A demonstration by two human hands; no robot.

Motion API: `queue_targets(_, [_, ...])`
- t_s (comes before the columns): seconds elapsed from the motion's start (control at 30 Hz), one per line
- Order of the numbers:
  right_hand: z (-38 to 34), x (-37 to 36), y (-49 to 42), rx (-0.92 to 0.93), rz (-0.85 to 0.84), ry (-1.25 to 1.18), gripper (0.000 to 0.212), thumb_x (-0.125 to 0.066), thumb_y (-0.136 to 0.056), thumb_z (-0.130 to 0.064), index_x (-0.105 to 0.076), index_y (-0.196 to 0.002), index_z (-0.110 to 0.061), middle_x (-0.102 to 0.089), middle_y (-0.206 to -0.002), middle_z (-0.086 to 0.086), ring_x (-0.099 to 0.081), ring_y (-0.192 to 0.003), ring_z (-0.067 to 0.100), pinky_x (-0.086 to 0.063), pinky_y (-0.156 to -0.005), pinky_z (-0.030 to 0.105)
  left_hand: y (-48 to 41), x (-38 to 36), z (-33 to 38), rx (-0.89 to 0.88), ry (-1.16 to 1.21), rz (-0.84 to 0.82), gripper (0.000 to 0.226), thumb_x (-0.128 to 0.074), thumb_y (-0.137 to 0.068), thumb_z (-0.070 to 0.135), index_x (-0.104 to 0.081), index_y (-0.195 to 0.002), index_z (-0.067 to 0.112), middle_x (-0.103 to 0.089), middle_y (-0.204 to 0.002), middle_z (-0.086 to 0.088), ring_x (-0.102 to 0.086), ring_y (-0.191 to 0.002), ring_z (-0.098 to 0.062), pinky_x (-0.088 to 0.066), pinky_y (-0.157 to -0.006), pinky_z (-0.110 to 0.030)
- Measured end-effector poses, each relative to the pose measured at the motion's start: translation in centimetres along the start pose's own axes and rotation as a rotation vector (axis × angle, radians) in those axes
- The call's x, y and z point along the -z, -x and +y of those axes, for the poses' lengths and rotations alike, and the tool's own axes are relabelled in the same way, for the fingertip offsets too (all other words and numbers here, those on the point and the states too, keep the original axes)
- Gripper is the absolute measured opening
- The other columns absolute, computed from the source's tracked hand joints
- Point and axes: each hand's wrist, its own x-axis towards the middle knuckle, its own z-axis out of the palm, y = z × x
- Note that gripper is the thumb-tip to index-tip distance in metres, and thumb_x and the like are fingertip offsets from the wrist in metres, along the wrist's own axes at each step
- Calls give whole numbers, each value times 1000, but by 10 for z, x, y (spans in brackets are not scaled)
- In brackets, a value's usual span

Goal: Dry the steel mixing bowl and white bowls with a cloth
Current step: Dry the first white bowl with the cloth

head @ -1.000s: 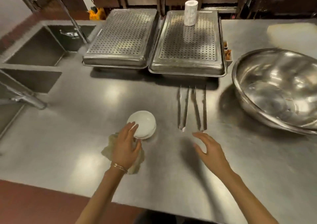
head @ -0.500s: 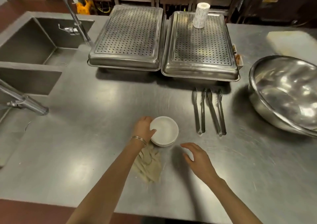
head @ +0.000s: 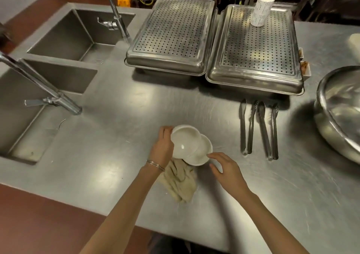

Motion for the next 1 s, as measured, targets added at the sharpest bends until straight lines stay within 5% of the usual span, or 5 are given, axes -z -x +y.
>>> queue_targets(0.13, [-25, -31, -1, 39, -17, -33, 24, -58, -85, -3, -67, -105, -12, -65, -109, 1, -60, -99, 15, -39, -87, 12, 10, 32, -27, 122, 160, 81, 51, -38, -86, -11, -38, -134, 7, -42, -140, -7, -49, -114, -23, -35, -81, -17])
queue_targets(0.3, [-68, -79, -29, 55, -49, -5, 25, -51, -90, -9, -65, -111, -12, -60, -118, 1, -57, -107, 18, -38, -93, 17, 19, 71, -72, 96, 225, 108, 41, -40, -85, -5, -42, -123, 10, -53, -100, 0, -51, -77, -21, -33, -54, -9])
queue_targets(0.43, [-87, -126, -48, -12, -189, 461, 51, -54, -84, -41, -50, -127, -13, -44, -136, 5, -46, -119, 27, -38, -95, 37, 23, 90, -100, 131, 459, 47, 32, -38, -79, 15, -39, -109, 28, -55, -97, 7, -56, -81, -4, -38, -61, -3])
queue_targets(0.7, [-72, -158, -38, -111, -118, 790, 27, -72, -72, -33, -65, -93, -18, -67, -90, 5, -60, -80, 28, -46, -73, 41, 20, 99, -120, 265, 850, -160, 44, -61, -69, 31, -45, -109, 42, -48, -113, 19, -51, -99, -3, -50, -54, -17])
queue_targets(1.0, [-145, -67, -32, -129, 439, -176, 12, -53, -89, -24, -63, -95, -22, -61, -100, -4, -55, -91, -1, -37, -78, 4, 15, 91, -120, 109, 756, -111, 70, -65, -60, 38, -39, -124, 47, -45, -129, 16, -42, -120, -6, -43, -95, -29])
